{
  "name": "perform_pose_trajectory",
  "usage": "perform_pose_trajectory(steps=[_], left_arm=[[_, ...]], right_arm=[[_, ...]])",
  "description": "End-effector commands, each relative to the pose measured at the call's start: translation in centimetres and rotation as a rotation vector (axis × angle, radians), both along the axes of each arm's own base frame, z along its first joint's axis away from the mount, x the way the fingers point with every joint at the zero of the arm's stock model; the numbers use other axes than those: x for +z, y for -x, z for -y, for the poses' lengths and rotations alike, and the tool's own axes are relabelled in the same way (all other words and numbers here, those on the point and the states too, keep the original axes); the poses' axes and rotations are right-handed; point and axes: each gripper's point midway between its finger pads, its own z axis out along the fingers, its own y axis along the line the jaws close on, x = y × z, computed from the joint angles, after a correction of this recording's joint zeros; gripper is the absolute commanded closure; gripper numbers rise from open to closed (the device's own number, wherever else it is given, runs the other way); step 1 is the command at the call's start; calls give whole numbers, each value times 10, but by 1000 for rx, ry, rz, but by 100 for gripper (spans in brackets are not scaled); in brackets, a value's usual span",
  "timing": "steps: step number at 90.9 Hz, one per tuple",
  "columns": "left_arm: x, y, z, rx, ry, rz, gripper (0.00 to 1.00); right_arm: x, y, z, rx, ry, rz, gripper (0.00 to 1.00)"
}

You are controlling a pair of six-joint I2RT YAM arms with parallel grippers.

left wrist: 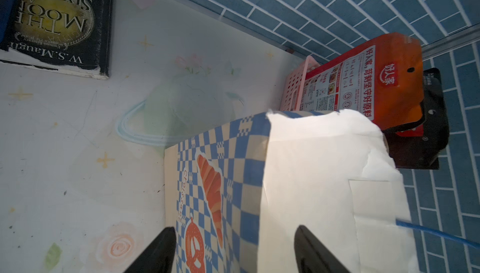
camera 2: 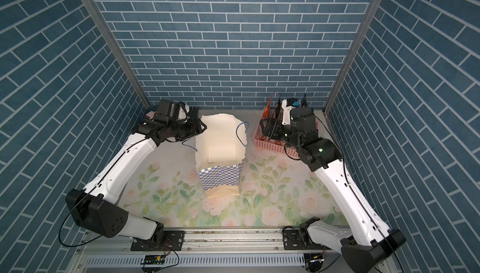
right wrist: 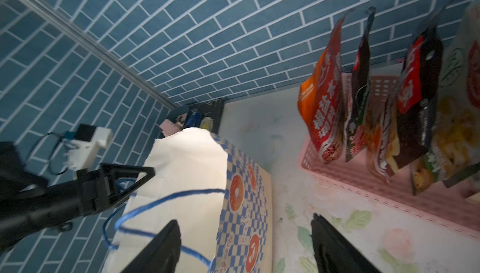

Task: Place the condiment packets inside the bag
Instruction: Adjust the paper bag at the center of the board, then pick up the condiment packet from the storage box.

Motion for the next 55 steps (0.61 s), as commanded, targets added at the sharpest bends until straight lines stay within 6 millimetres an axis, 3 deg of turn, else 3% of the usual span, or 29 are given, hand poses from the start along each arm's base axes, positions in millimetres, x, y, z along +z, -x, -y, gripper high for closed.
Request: perform_pose_trajectory(steps=[1,16,31,41,55], left_arm=[[20,6,-5,-1,0,43,20],[26,10,-7,-5,13,56,14],[40,7,-17,22,8,102,9],[52,6,-28,56,-24,134,7],[50,12,-44,94,-101,112,2]], right_arm=[[-22,-30,9,-95,158,-46,20],[-21,-80,-7,-142,181,-38,20],[-26,-119,4,-239,169,-34,20],[-39,-137,7,-247,131,-65,21],[-58,-150,2,-230,122,-102,23]])
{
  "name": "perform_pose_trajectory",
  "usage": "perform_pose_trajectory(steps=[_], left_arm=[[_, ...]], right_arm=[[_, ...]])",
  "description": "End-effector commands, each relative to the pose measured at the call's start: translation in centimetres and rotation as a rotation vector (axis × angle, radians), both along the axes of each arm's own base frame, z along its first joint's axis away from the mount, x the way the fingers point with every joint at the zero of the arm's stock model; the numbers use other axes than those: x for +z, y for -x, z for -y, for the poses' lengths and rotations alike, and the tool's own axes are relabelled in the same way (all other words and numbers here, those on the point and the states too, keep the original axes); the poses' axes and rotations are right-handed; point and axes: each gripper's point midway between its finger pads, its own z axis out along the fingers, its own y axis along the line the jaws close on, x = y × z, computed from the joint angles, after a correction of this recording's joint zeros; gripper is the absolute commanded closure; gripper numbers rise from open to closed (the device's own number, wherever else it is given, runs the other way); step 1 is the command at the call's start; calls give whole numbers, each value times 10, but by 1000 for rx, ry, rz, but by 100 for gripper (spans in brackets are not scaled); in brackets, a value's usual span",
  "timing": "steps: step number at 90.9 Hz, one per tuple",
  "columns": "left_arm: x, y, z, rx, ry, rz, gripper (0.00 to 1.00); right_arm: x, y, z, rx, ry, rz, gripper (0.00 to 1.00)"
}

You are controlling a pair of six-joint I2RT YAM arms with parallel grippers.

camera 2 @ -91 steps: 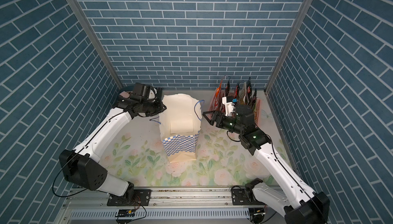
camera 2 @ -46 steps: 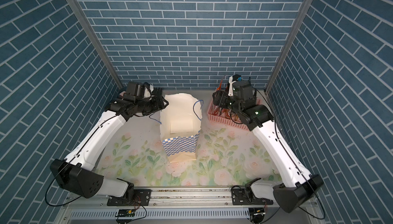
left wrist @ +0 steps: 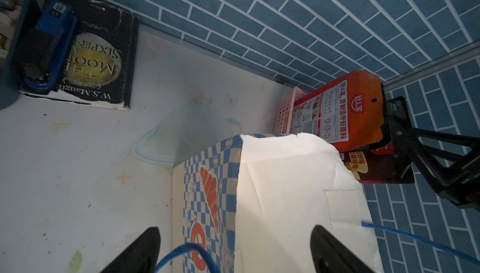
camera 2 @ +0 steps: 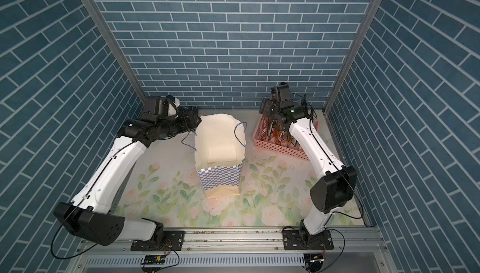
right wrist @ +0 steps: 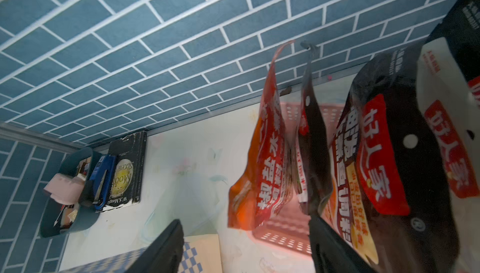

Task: Place the condiment packets inside the bag
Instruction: Pick up the condiment packet from the storage box.

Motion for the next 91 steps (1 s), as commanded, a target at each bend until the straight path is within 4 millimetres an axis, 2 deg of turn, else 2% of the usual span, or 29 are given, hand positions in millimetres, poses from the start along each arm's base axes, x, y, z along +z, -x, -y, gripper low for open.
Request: perform_pose_trajectory(steps=[1,27,51,60,71,91], left_arm=[[4,12,-20,39,-76,-5,2],[-14,37,-21,14,-65,-66,0],[-53,63,17,-148,132,-167,1],[-64,66,23,-171,166,-199,5],[-63,63,25,-177,172,-194,12],[-61,53,27,-176,163,-188,34]], right_arm=[[4,-12,-8,9,-41,16,23],[-23,-31,-24,38,-55,-35,26],[-34,-50,-24,18,-27,-62,27],[-42,-55,-17,-6,-7,-82,28],[-55,-60,-5,-35,22,-107,32],[-67,-67,8,-61,64,-133,39]])
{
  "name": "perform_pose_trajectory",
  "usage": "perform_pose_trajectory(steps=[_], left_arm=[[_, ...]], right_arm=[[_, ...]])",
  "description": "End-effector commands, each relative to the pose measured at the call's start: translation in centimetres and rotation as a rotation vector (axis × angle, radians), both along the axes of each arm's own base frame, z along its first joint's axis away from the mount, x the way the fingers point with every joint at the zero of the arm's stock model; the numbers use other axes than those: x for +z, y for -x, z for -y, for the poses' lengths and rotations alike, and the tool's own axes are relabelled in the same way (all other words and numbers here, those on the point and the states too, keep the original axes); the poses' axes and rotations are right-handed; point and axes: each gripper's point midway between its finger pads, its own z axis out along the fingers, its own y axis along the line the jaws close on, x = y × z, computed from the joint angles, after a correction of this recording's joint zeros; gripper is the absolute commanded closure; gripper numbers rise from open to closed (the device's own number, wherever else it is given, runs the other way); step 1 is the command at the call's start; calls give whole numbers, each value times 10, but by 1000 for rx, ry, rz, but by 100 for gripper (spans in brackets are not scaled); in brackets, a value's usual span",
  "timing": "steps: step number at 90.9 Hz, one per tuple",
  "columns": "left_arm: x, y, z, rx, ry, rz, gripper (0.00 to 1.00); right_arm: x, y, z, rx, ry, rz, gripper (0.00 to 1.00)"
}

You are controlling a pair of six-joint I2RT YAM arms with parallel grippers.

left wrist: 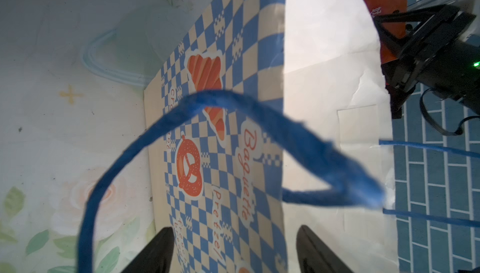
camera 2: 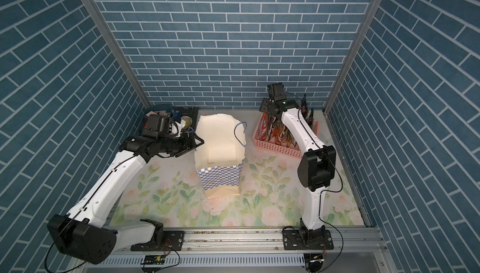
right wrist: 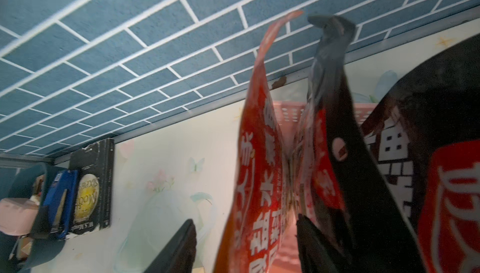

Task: Place the condiment packets inside the bag
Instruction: Pick up the condiment packet from the storage box.

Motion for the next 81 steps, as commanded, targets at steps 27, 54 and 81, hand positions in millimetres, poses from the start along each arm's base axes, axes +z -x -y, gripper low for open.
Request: perform_pose_trajectory(steps=[27,54,81], left_arm=[[7,-12,1,2,4,30,41],[6,-13,0,-7,-23,27,45],[5,-15,-1,-8,-33,28,49]], right_arm=[[-19,-13,12,-19,77,-53,57],[-10,-12,17,1,137,-52,100],[102,8,22,120,276,183,100]])
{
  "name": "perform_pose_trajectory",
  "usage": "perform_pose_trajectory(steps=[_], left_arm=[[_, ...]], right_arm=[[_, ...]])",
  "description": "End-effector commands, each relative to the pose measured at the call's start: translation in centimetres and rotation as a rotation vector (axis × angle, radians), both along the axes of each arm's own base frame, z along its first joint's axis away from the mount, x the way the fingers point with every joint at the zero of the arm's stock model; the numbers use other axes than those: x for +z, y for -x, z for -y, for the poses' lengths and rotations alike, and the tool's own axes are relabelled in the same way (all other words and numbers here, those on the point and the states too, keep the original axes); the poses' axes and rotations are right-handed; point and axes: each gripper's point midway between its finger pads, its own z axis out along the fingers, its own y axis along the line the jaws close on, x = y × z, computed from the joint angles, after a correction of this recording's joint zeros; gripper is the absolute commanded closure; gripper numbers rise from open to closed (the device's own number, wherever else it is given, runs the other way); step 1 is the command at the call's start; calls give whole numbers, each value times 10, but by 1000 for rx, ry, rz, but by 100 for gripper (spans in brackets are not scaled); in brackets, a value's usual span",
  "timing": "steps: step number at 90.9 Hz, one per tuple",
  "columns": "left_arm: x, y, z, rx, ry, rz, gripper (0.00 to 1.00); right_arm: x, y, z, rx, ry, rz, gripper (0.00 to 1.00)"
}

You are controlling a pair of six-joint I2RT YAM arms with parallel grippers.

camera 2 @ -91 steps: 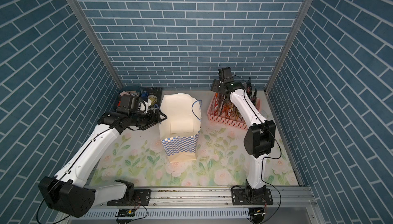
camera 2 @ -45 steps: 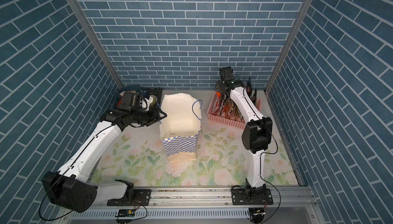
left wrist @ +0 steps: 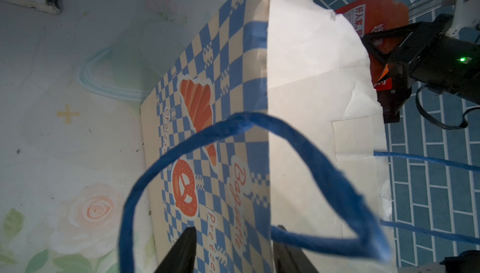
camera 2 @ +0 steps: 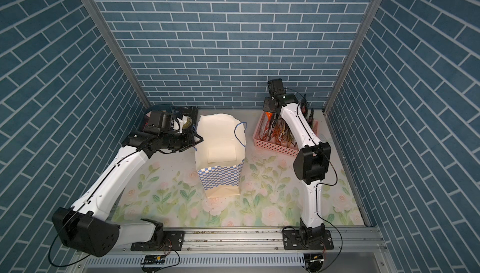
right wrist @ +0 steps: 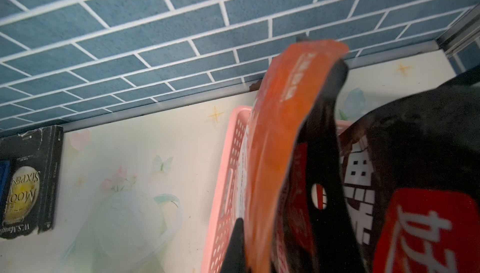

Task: Place the condiment packets inside the bag
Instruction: Pick up the condiment packet from the storage box.

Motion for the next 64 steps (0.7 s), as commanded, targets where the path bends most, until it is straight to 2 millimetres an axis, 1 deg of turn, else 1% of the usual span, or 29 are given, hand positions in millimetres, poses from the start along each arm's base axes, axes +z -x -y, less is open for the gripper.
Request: perform_pose_trajectory(steps=[1,16,21,30,37,44,54,60,64], left_arm=[[4,-2,-4,0,-20,11,49],[1,-1,-4,0,-25,9,51],[2,-2,-4,0,-23,12,53],[4,-2,-3,-2,-20,17,54],[6,-2,-3,-1,-19,21,54],[6,-2,-3,-1,-18,22,55],[7,-1,-4,-2,-17,26,57],[7,0,-3,-2,-16,28,57],[7,0,-4,-2,-16,29,58]], right_arm=[[96,21,9,76,85,200,100],[173,57,-6,233,102,391,100],[200,74,-18,316,129,476,100],[249,111,-45,435,233,656,100],[281,136,-65,490,292,784,100],[313,157,-77,507,301,897,100],[349,185,-95,552,303,1041,100],[361,204,-115,624,304,1117,100],[363,216,-130,680,307,1158,100]])
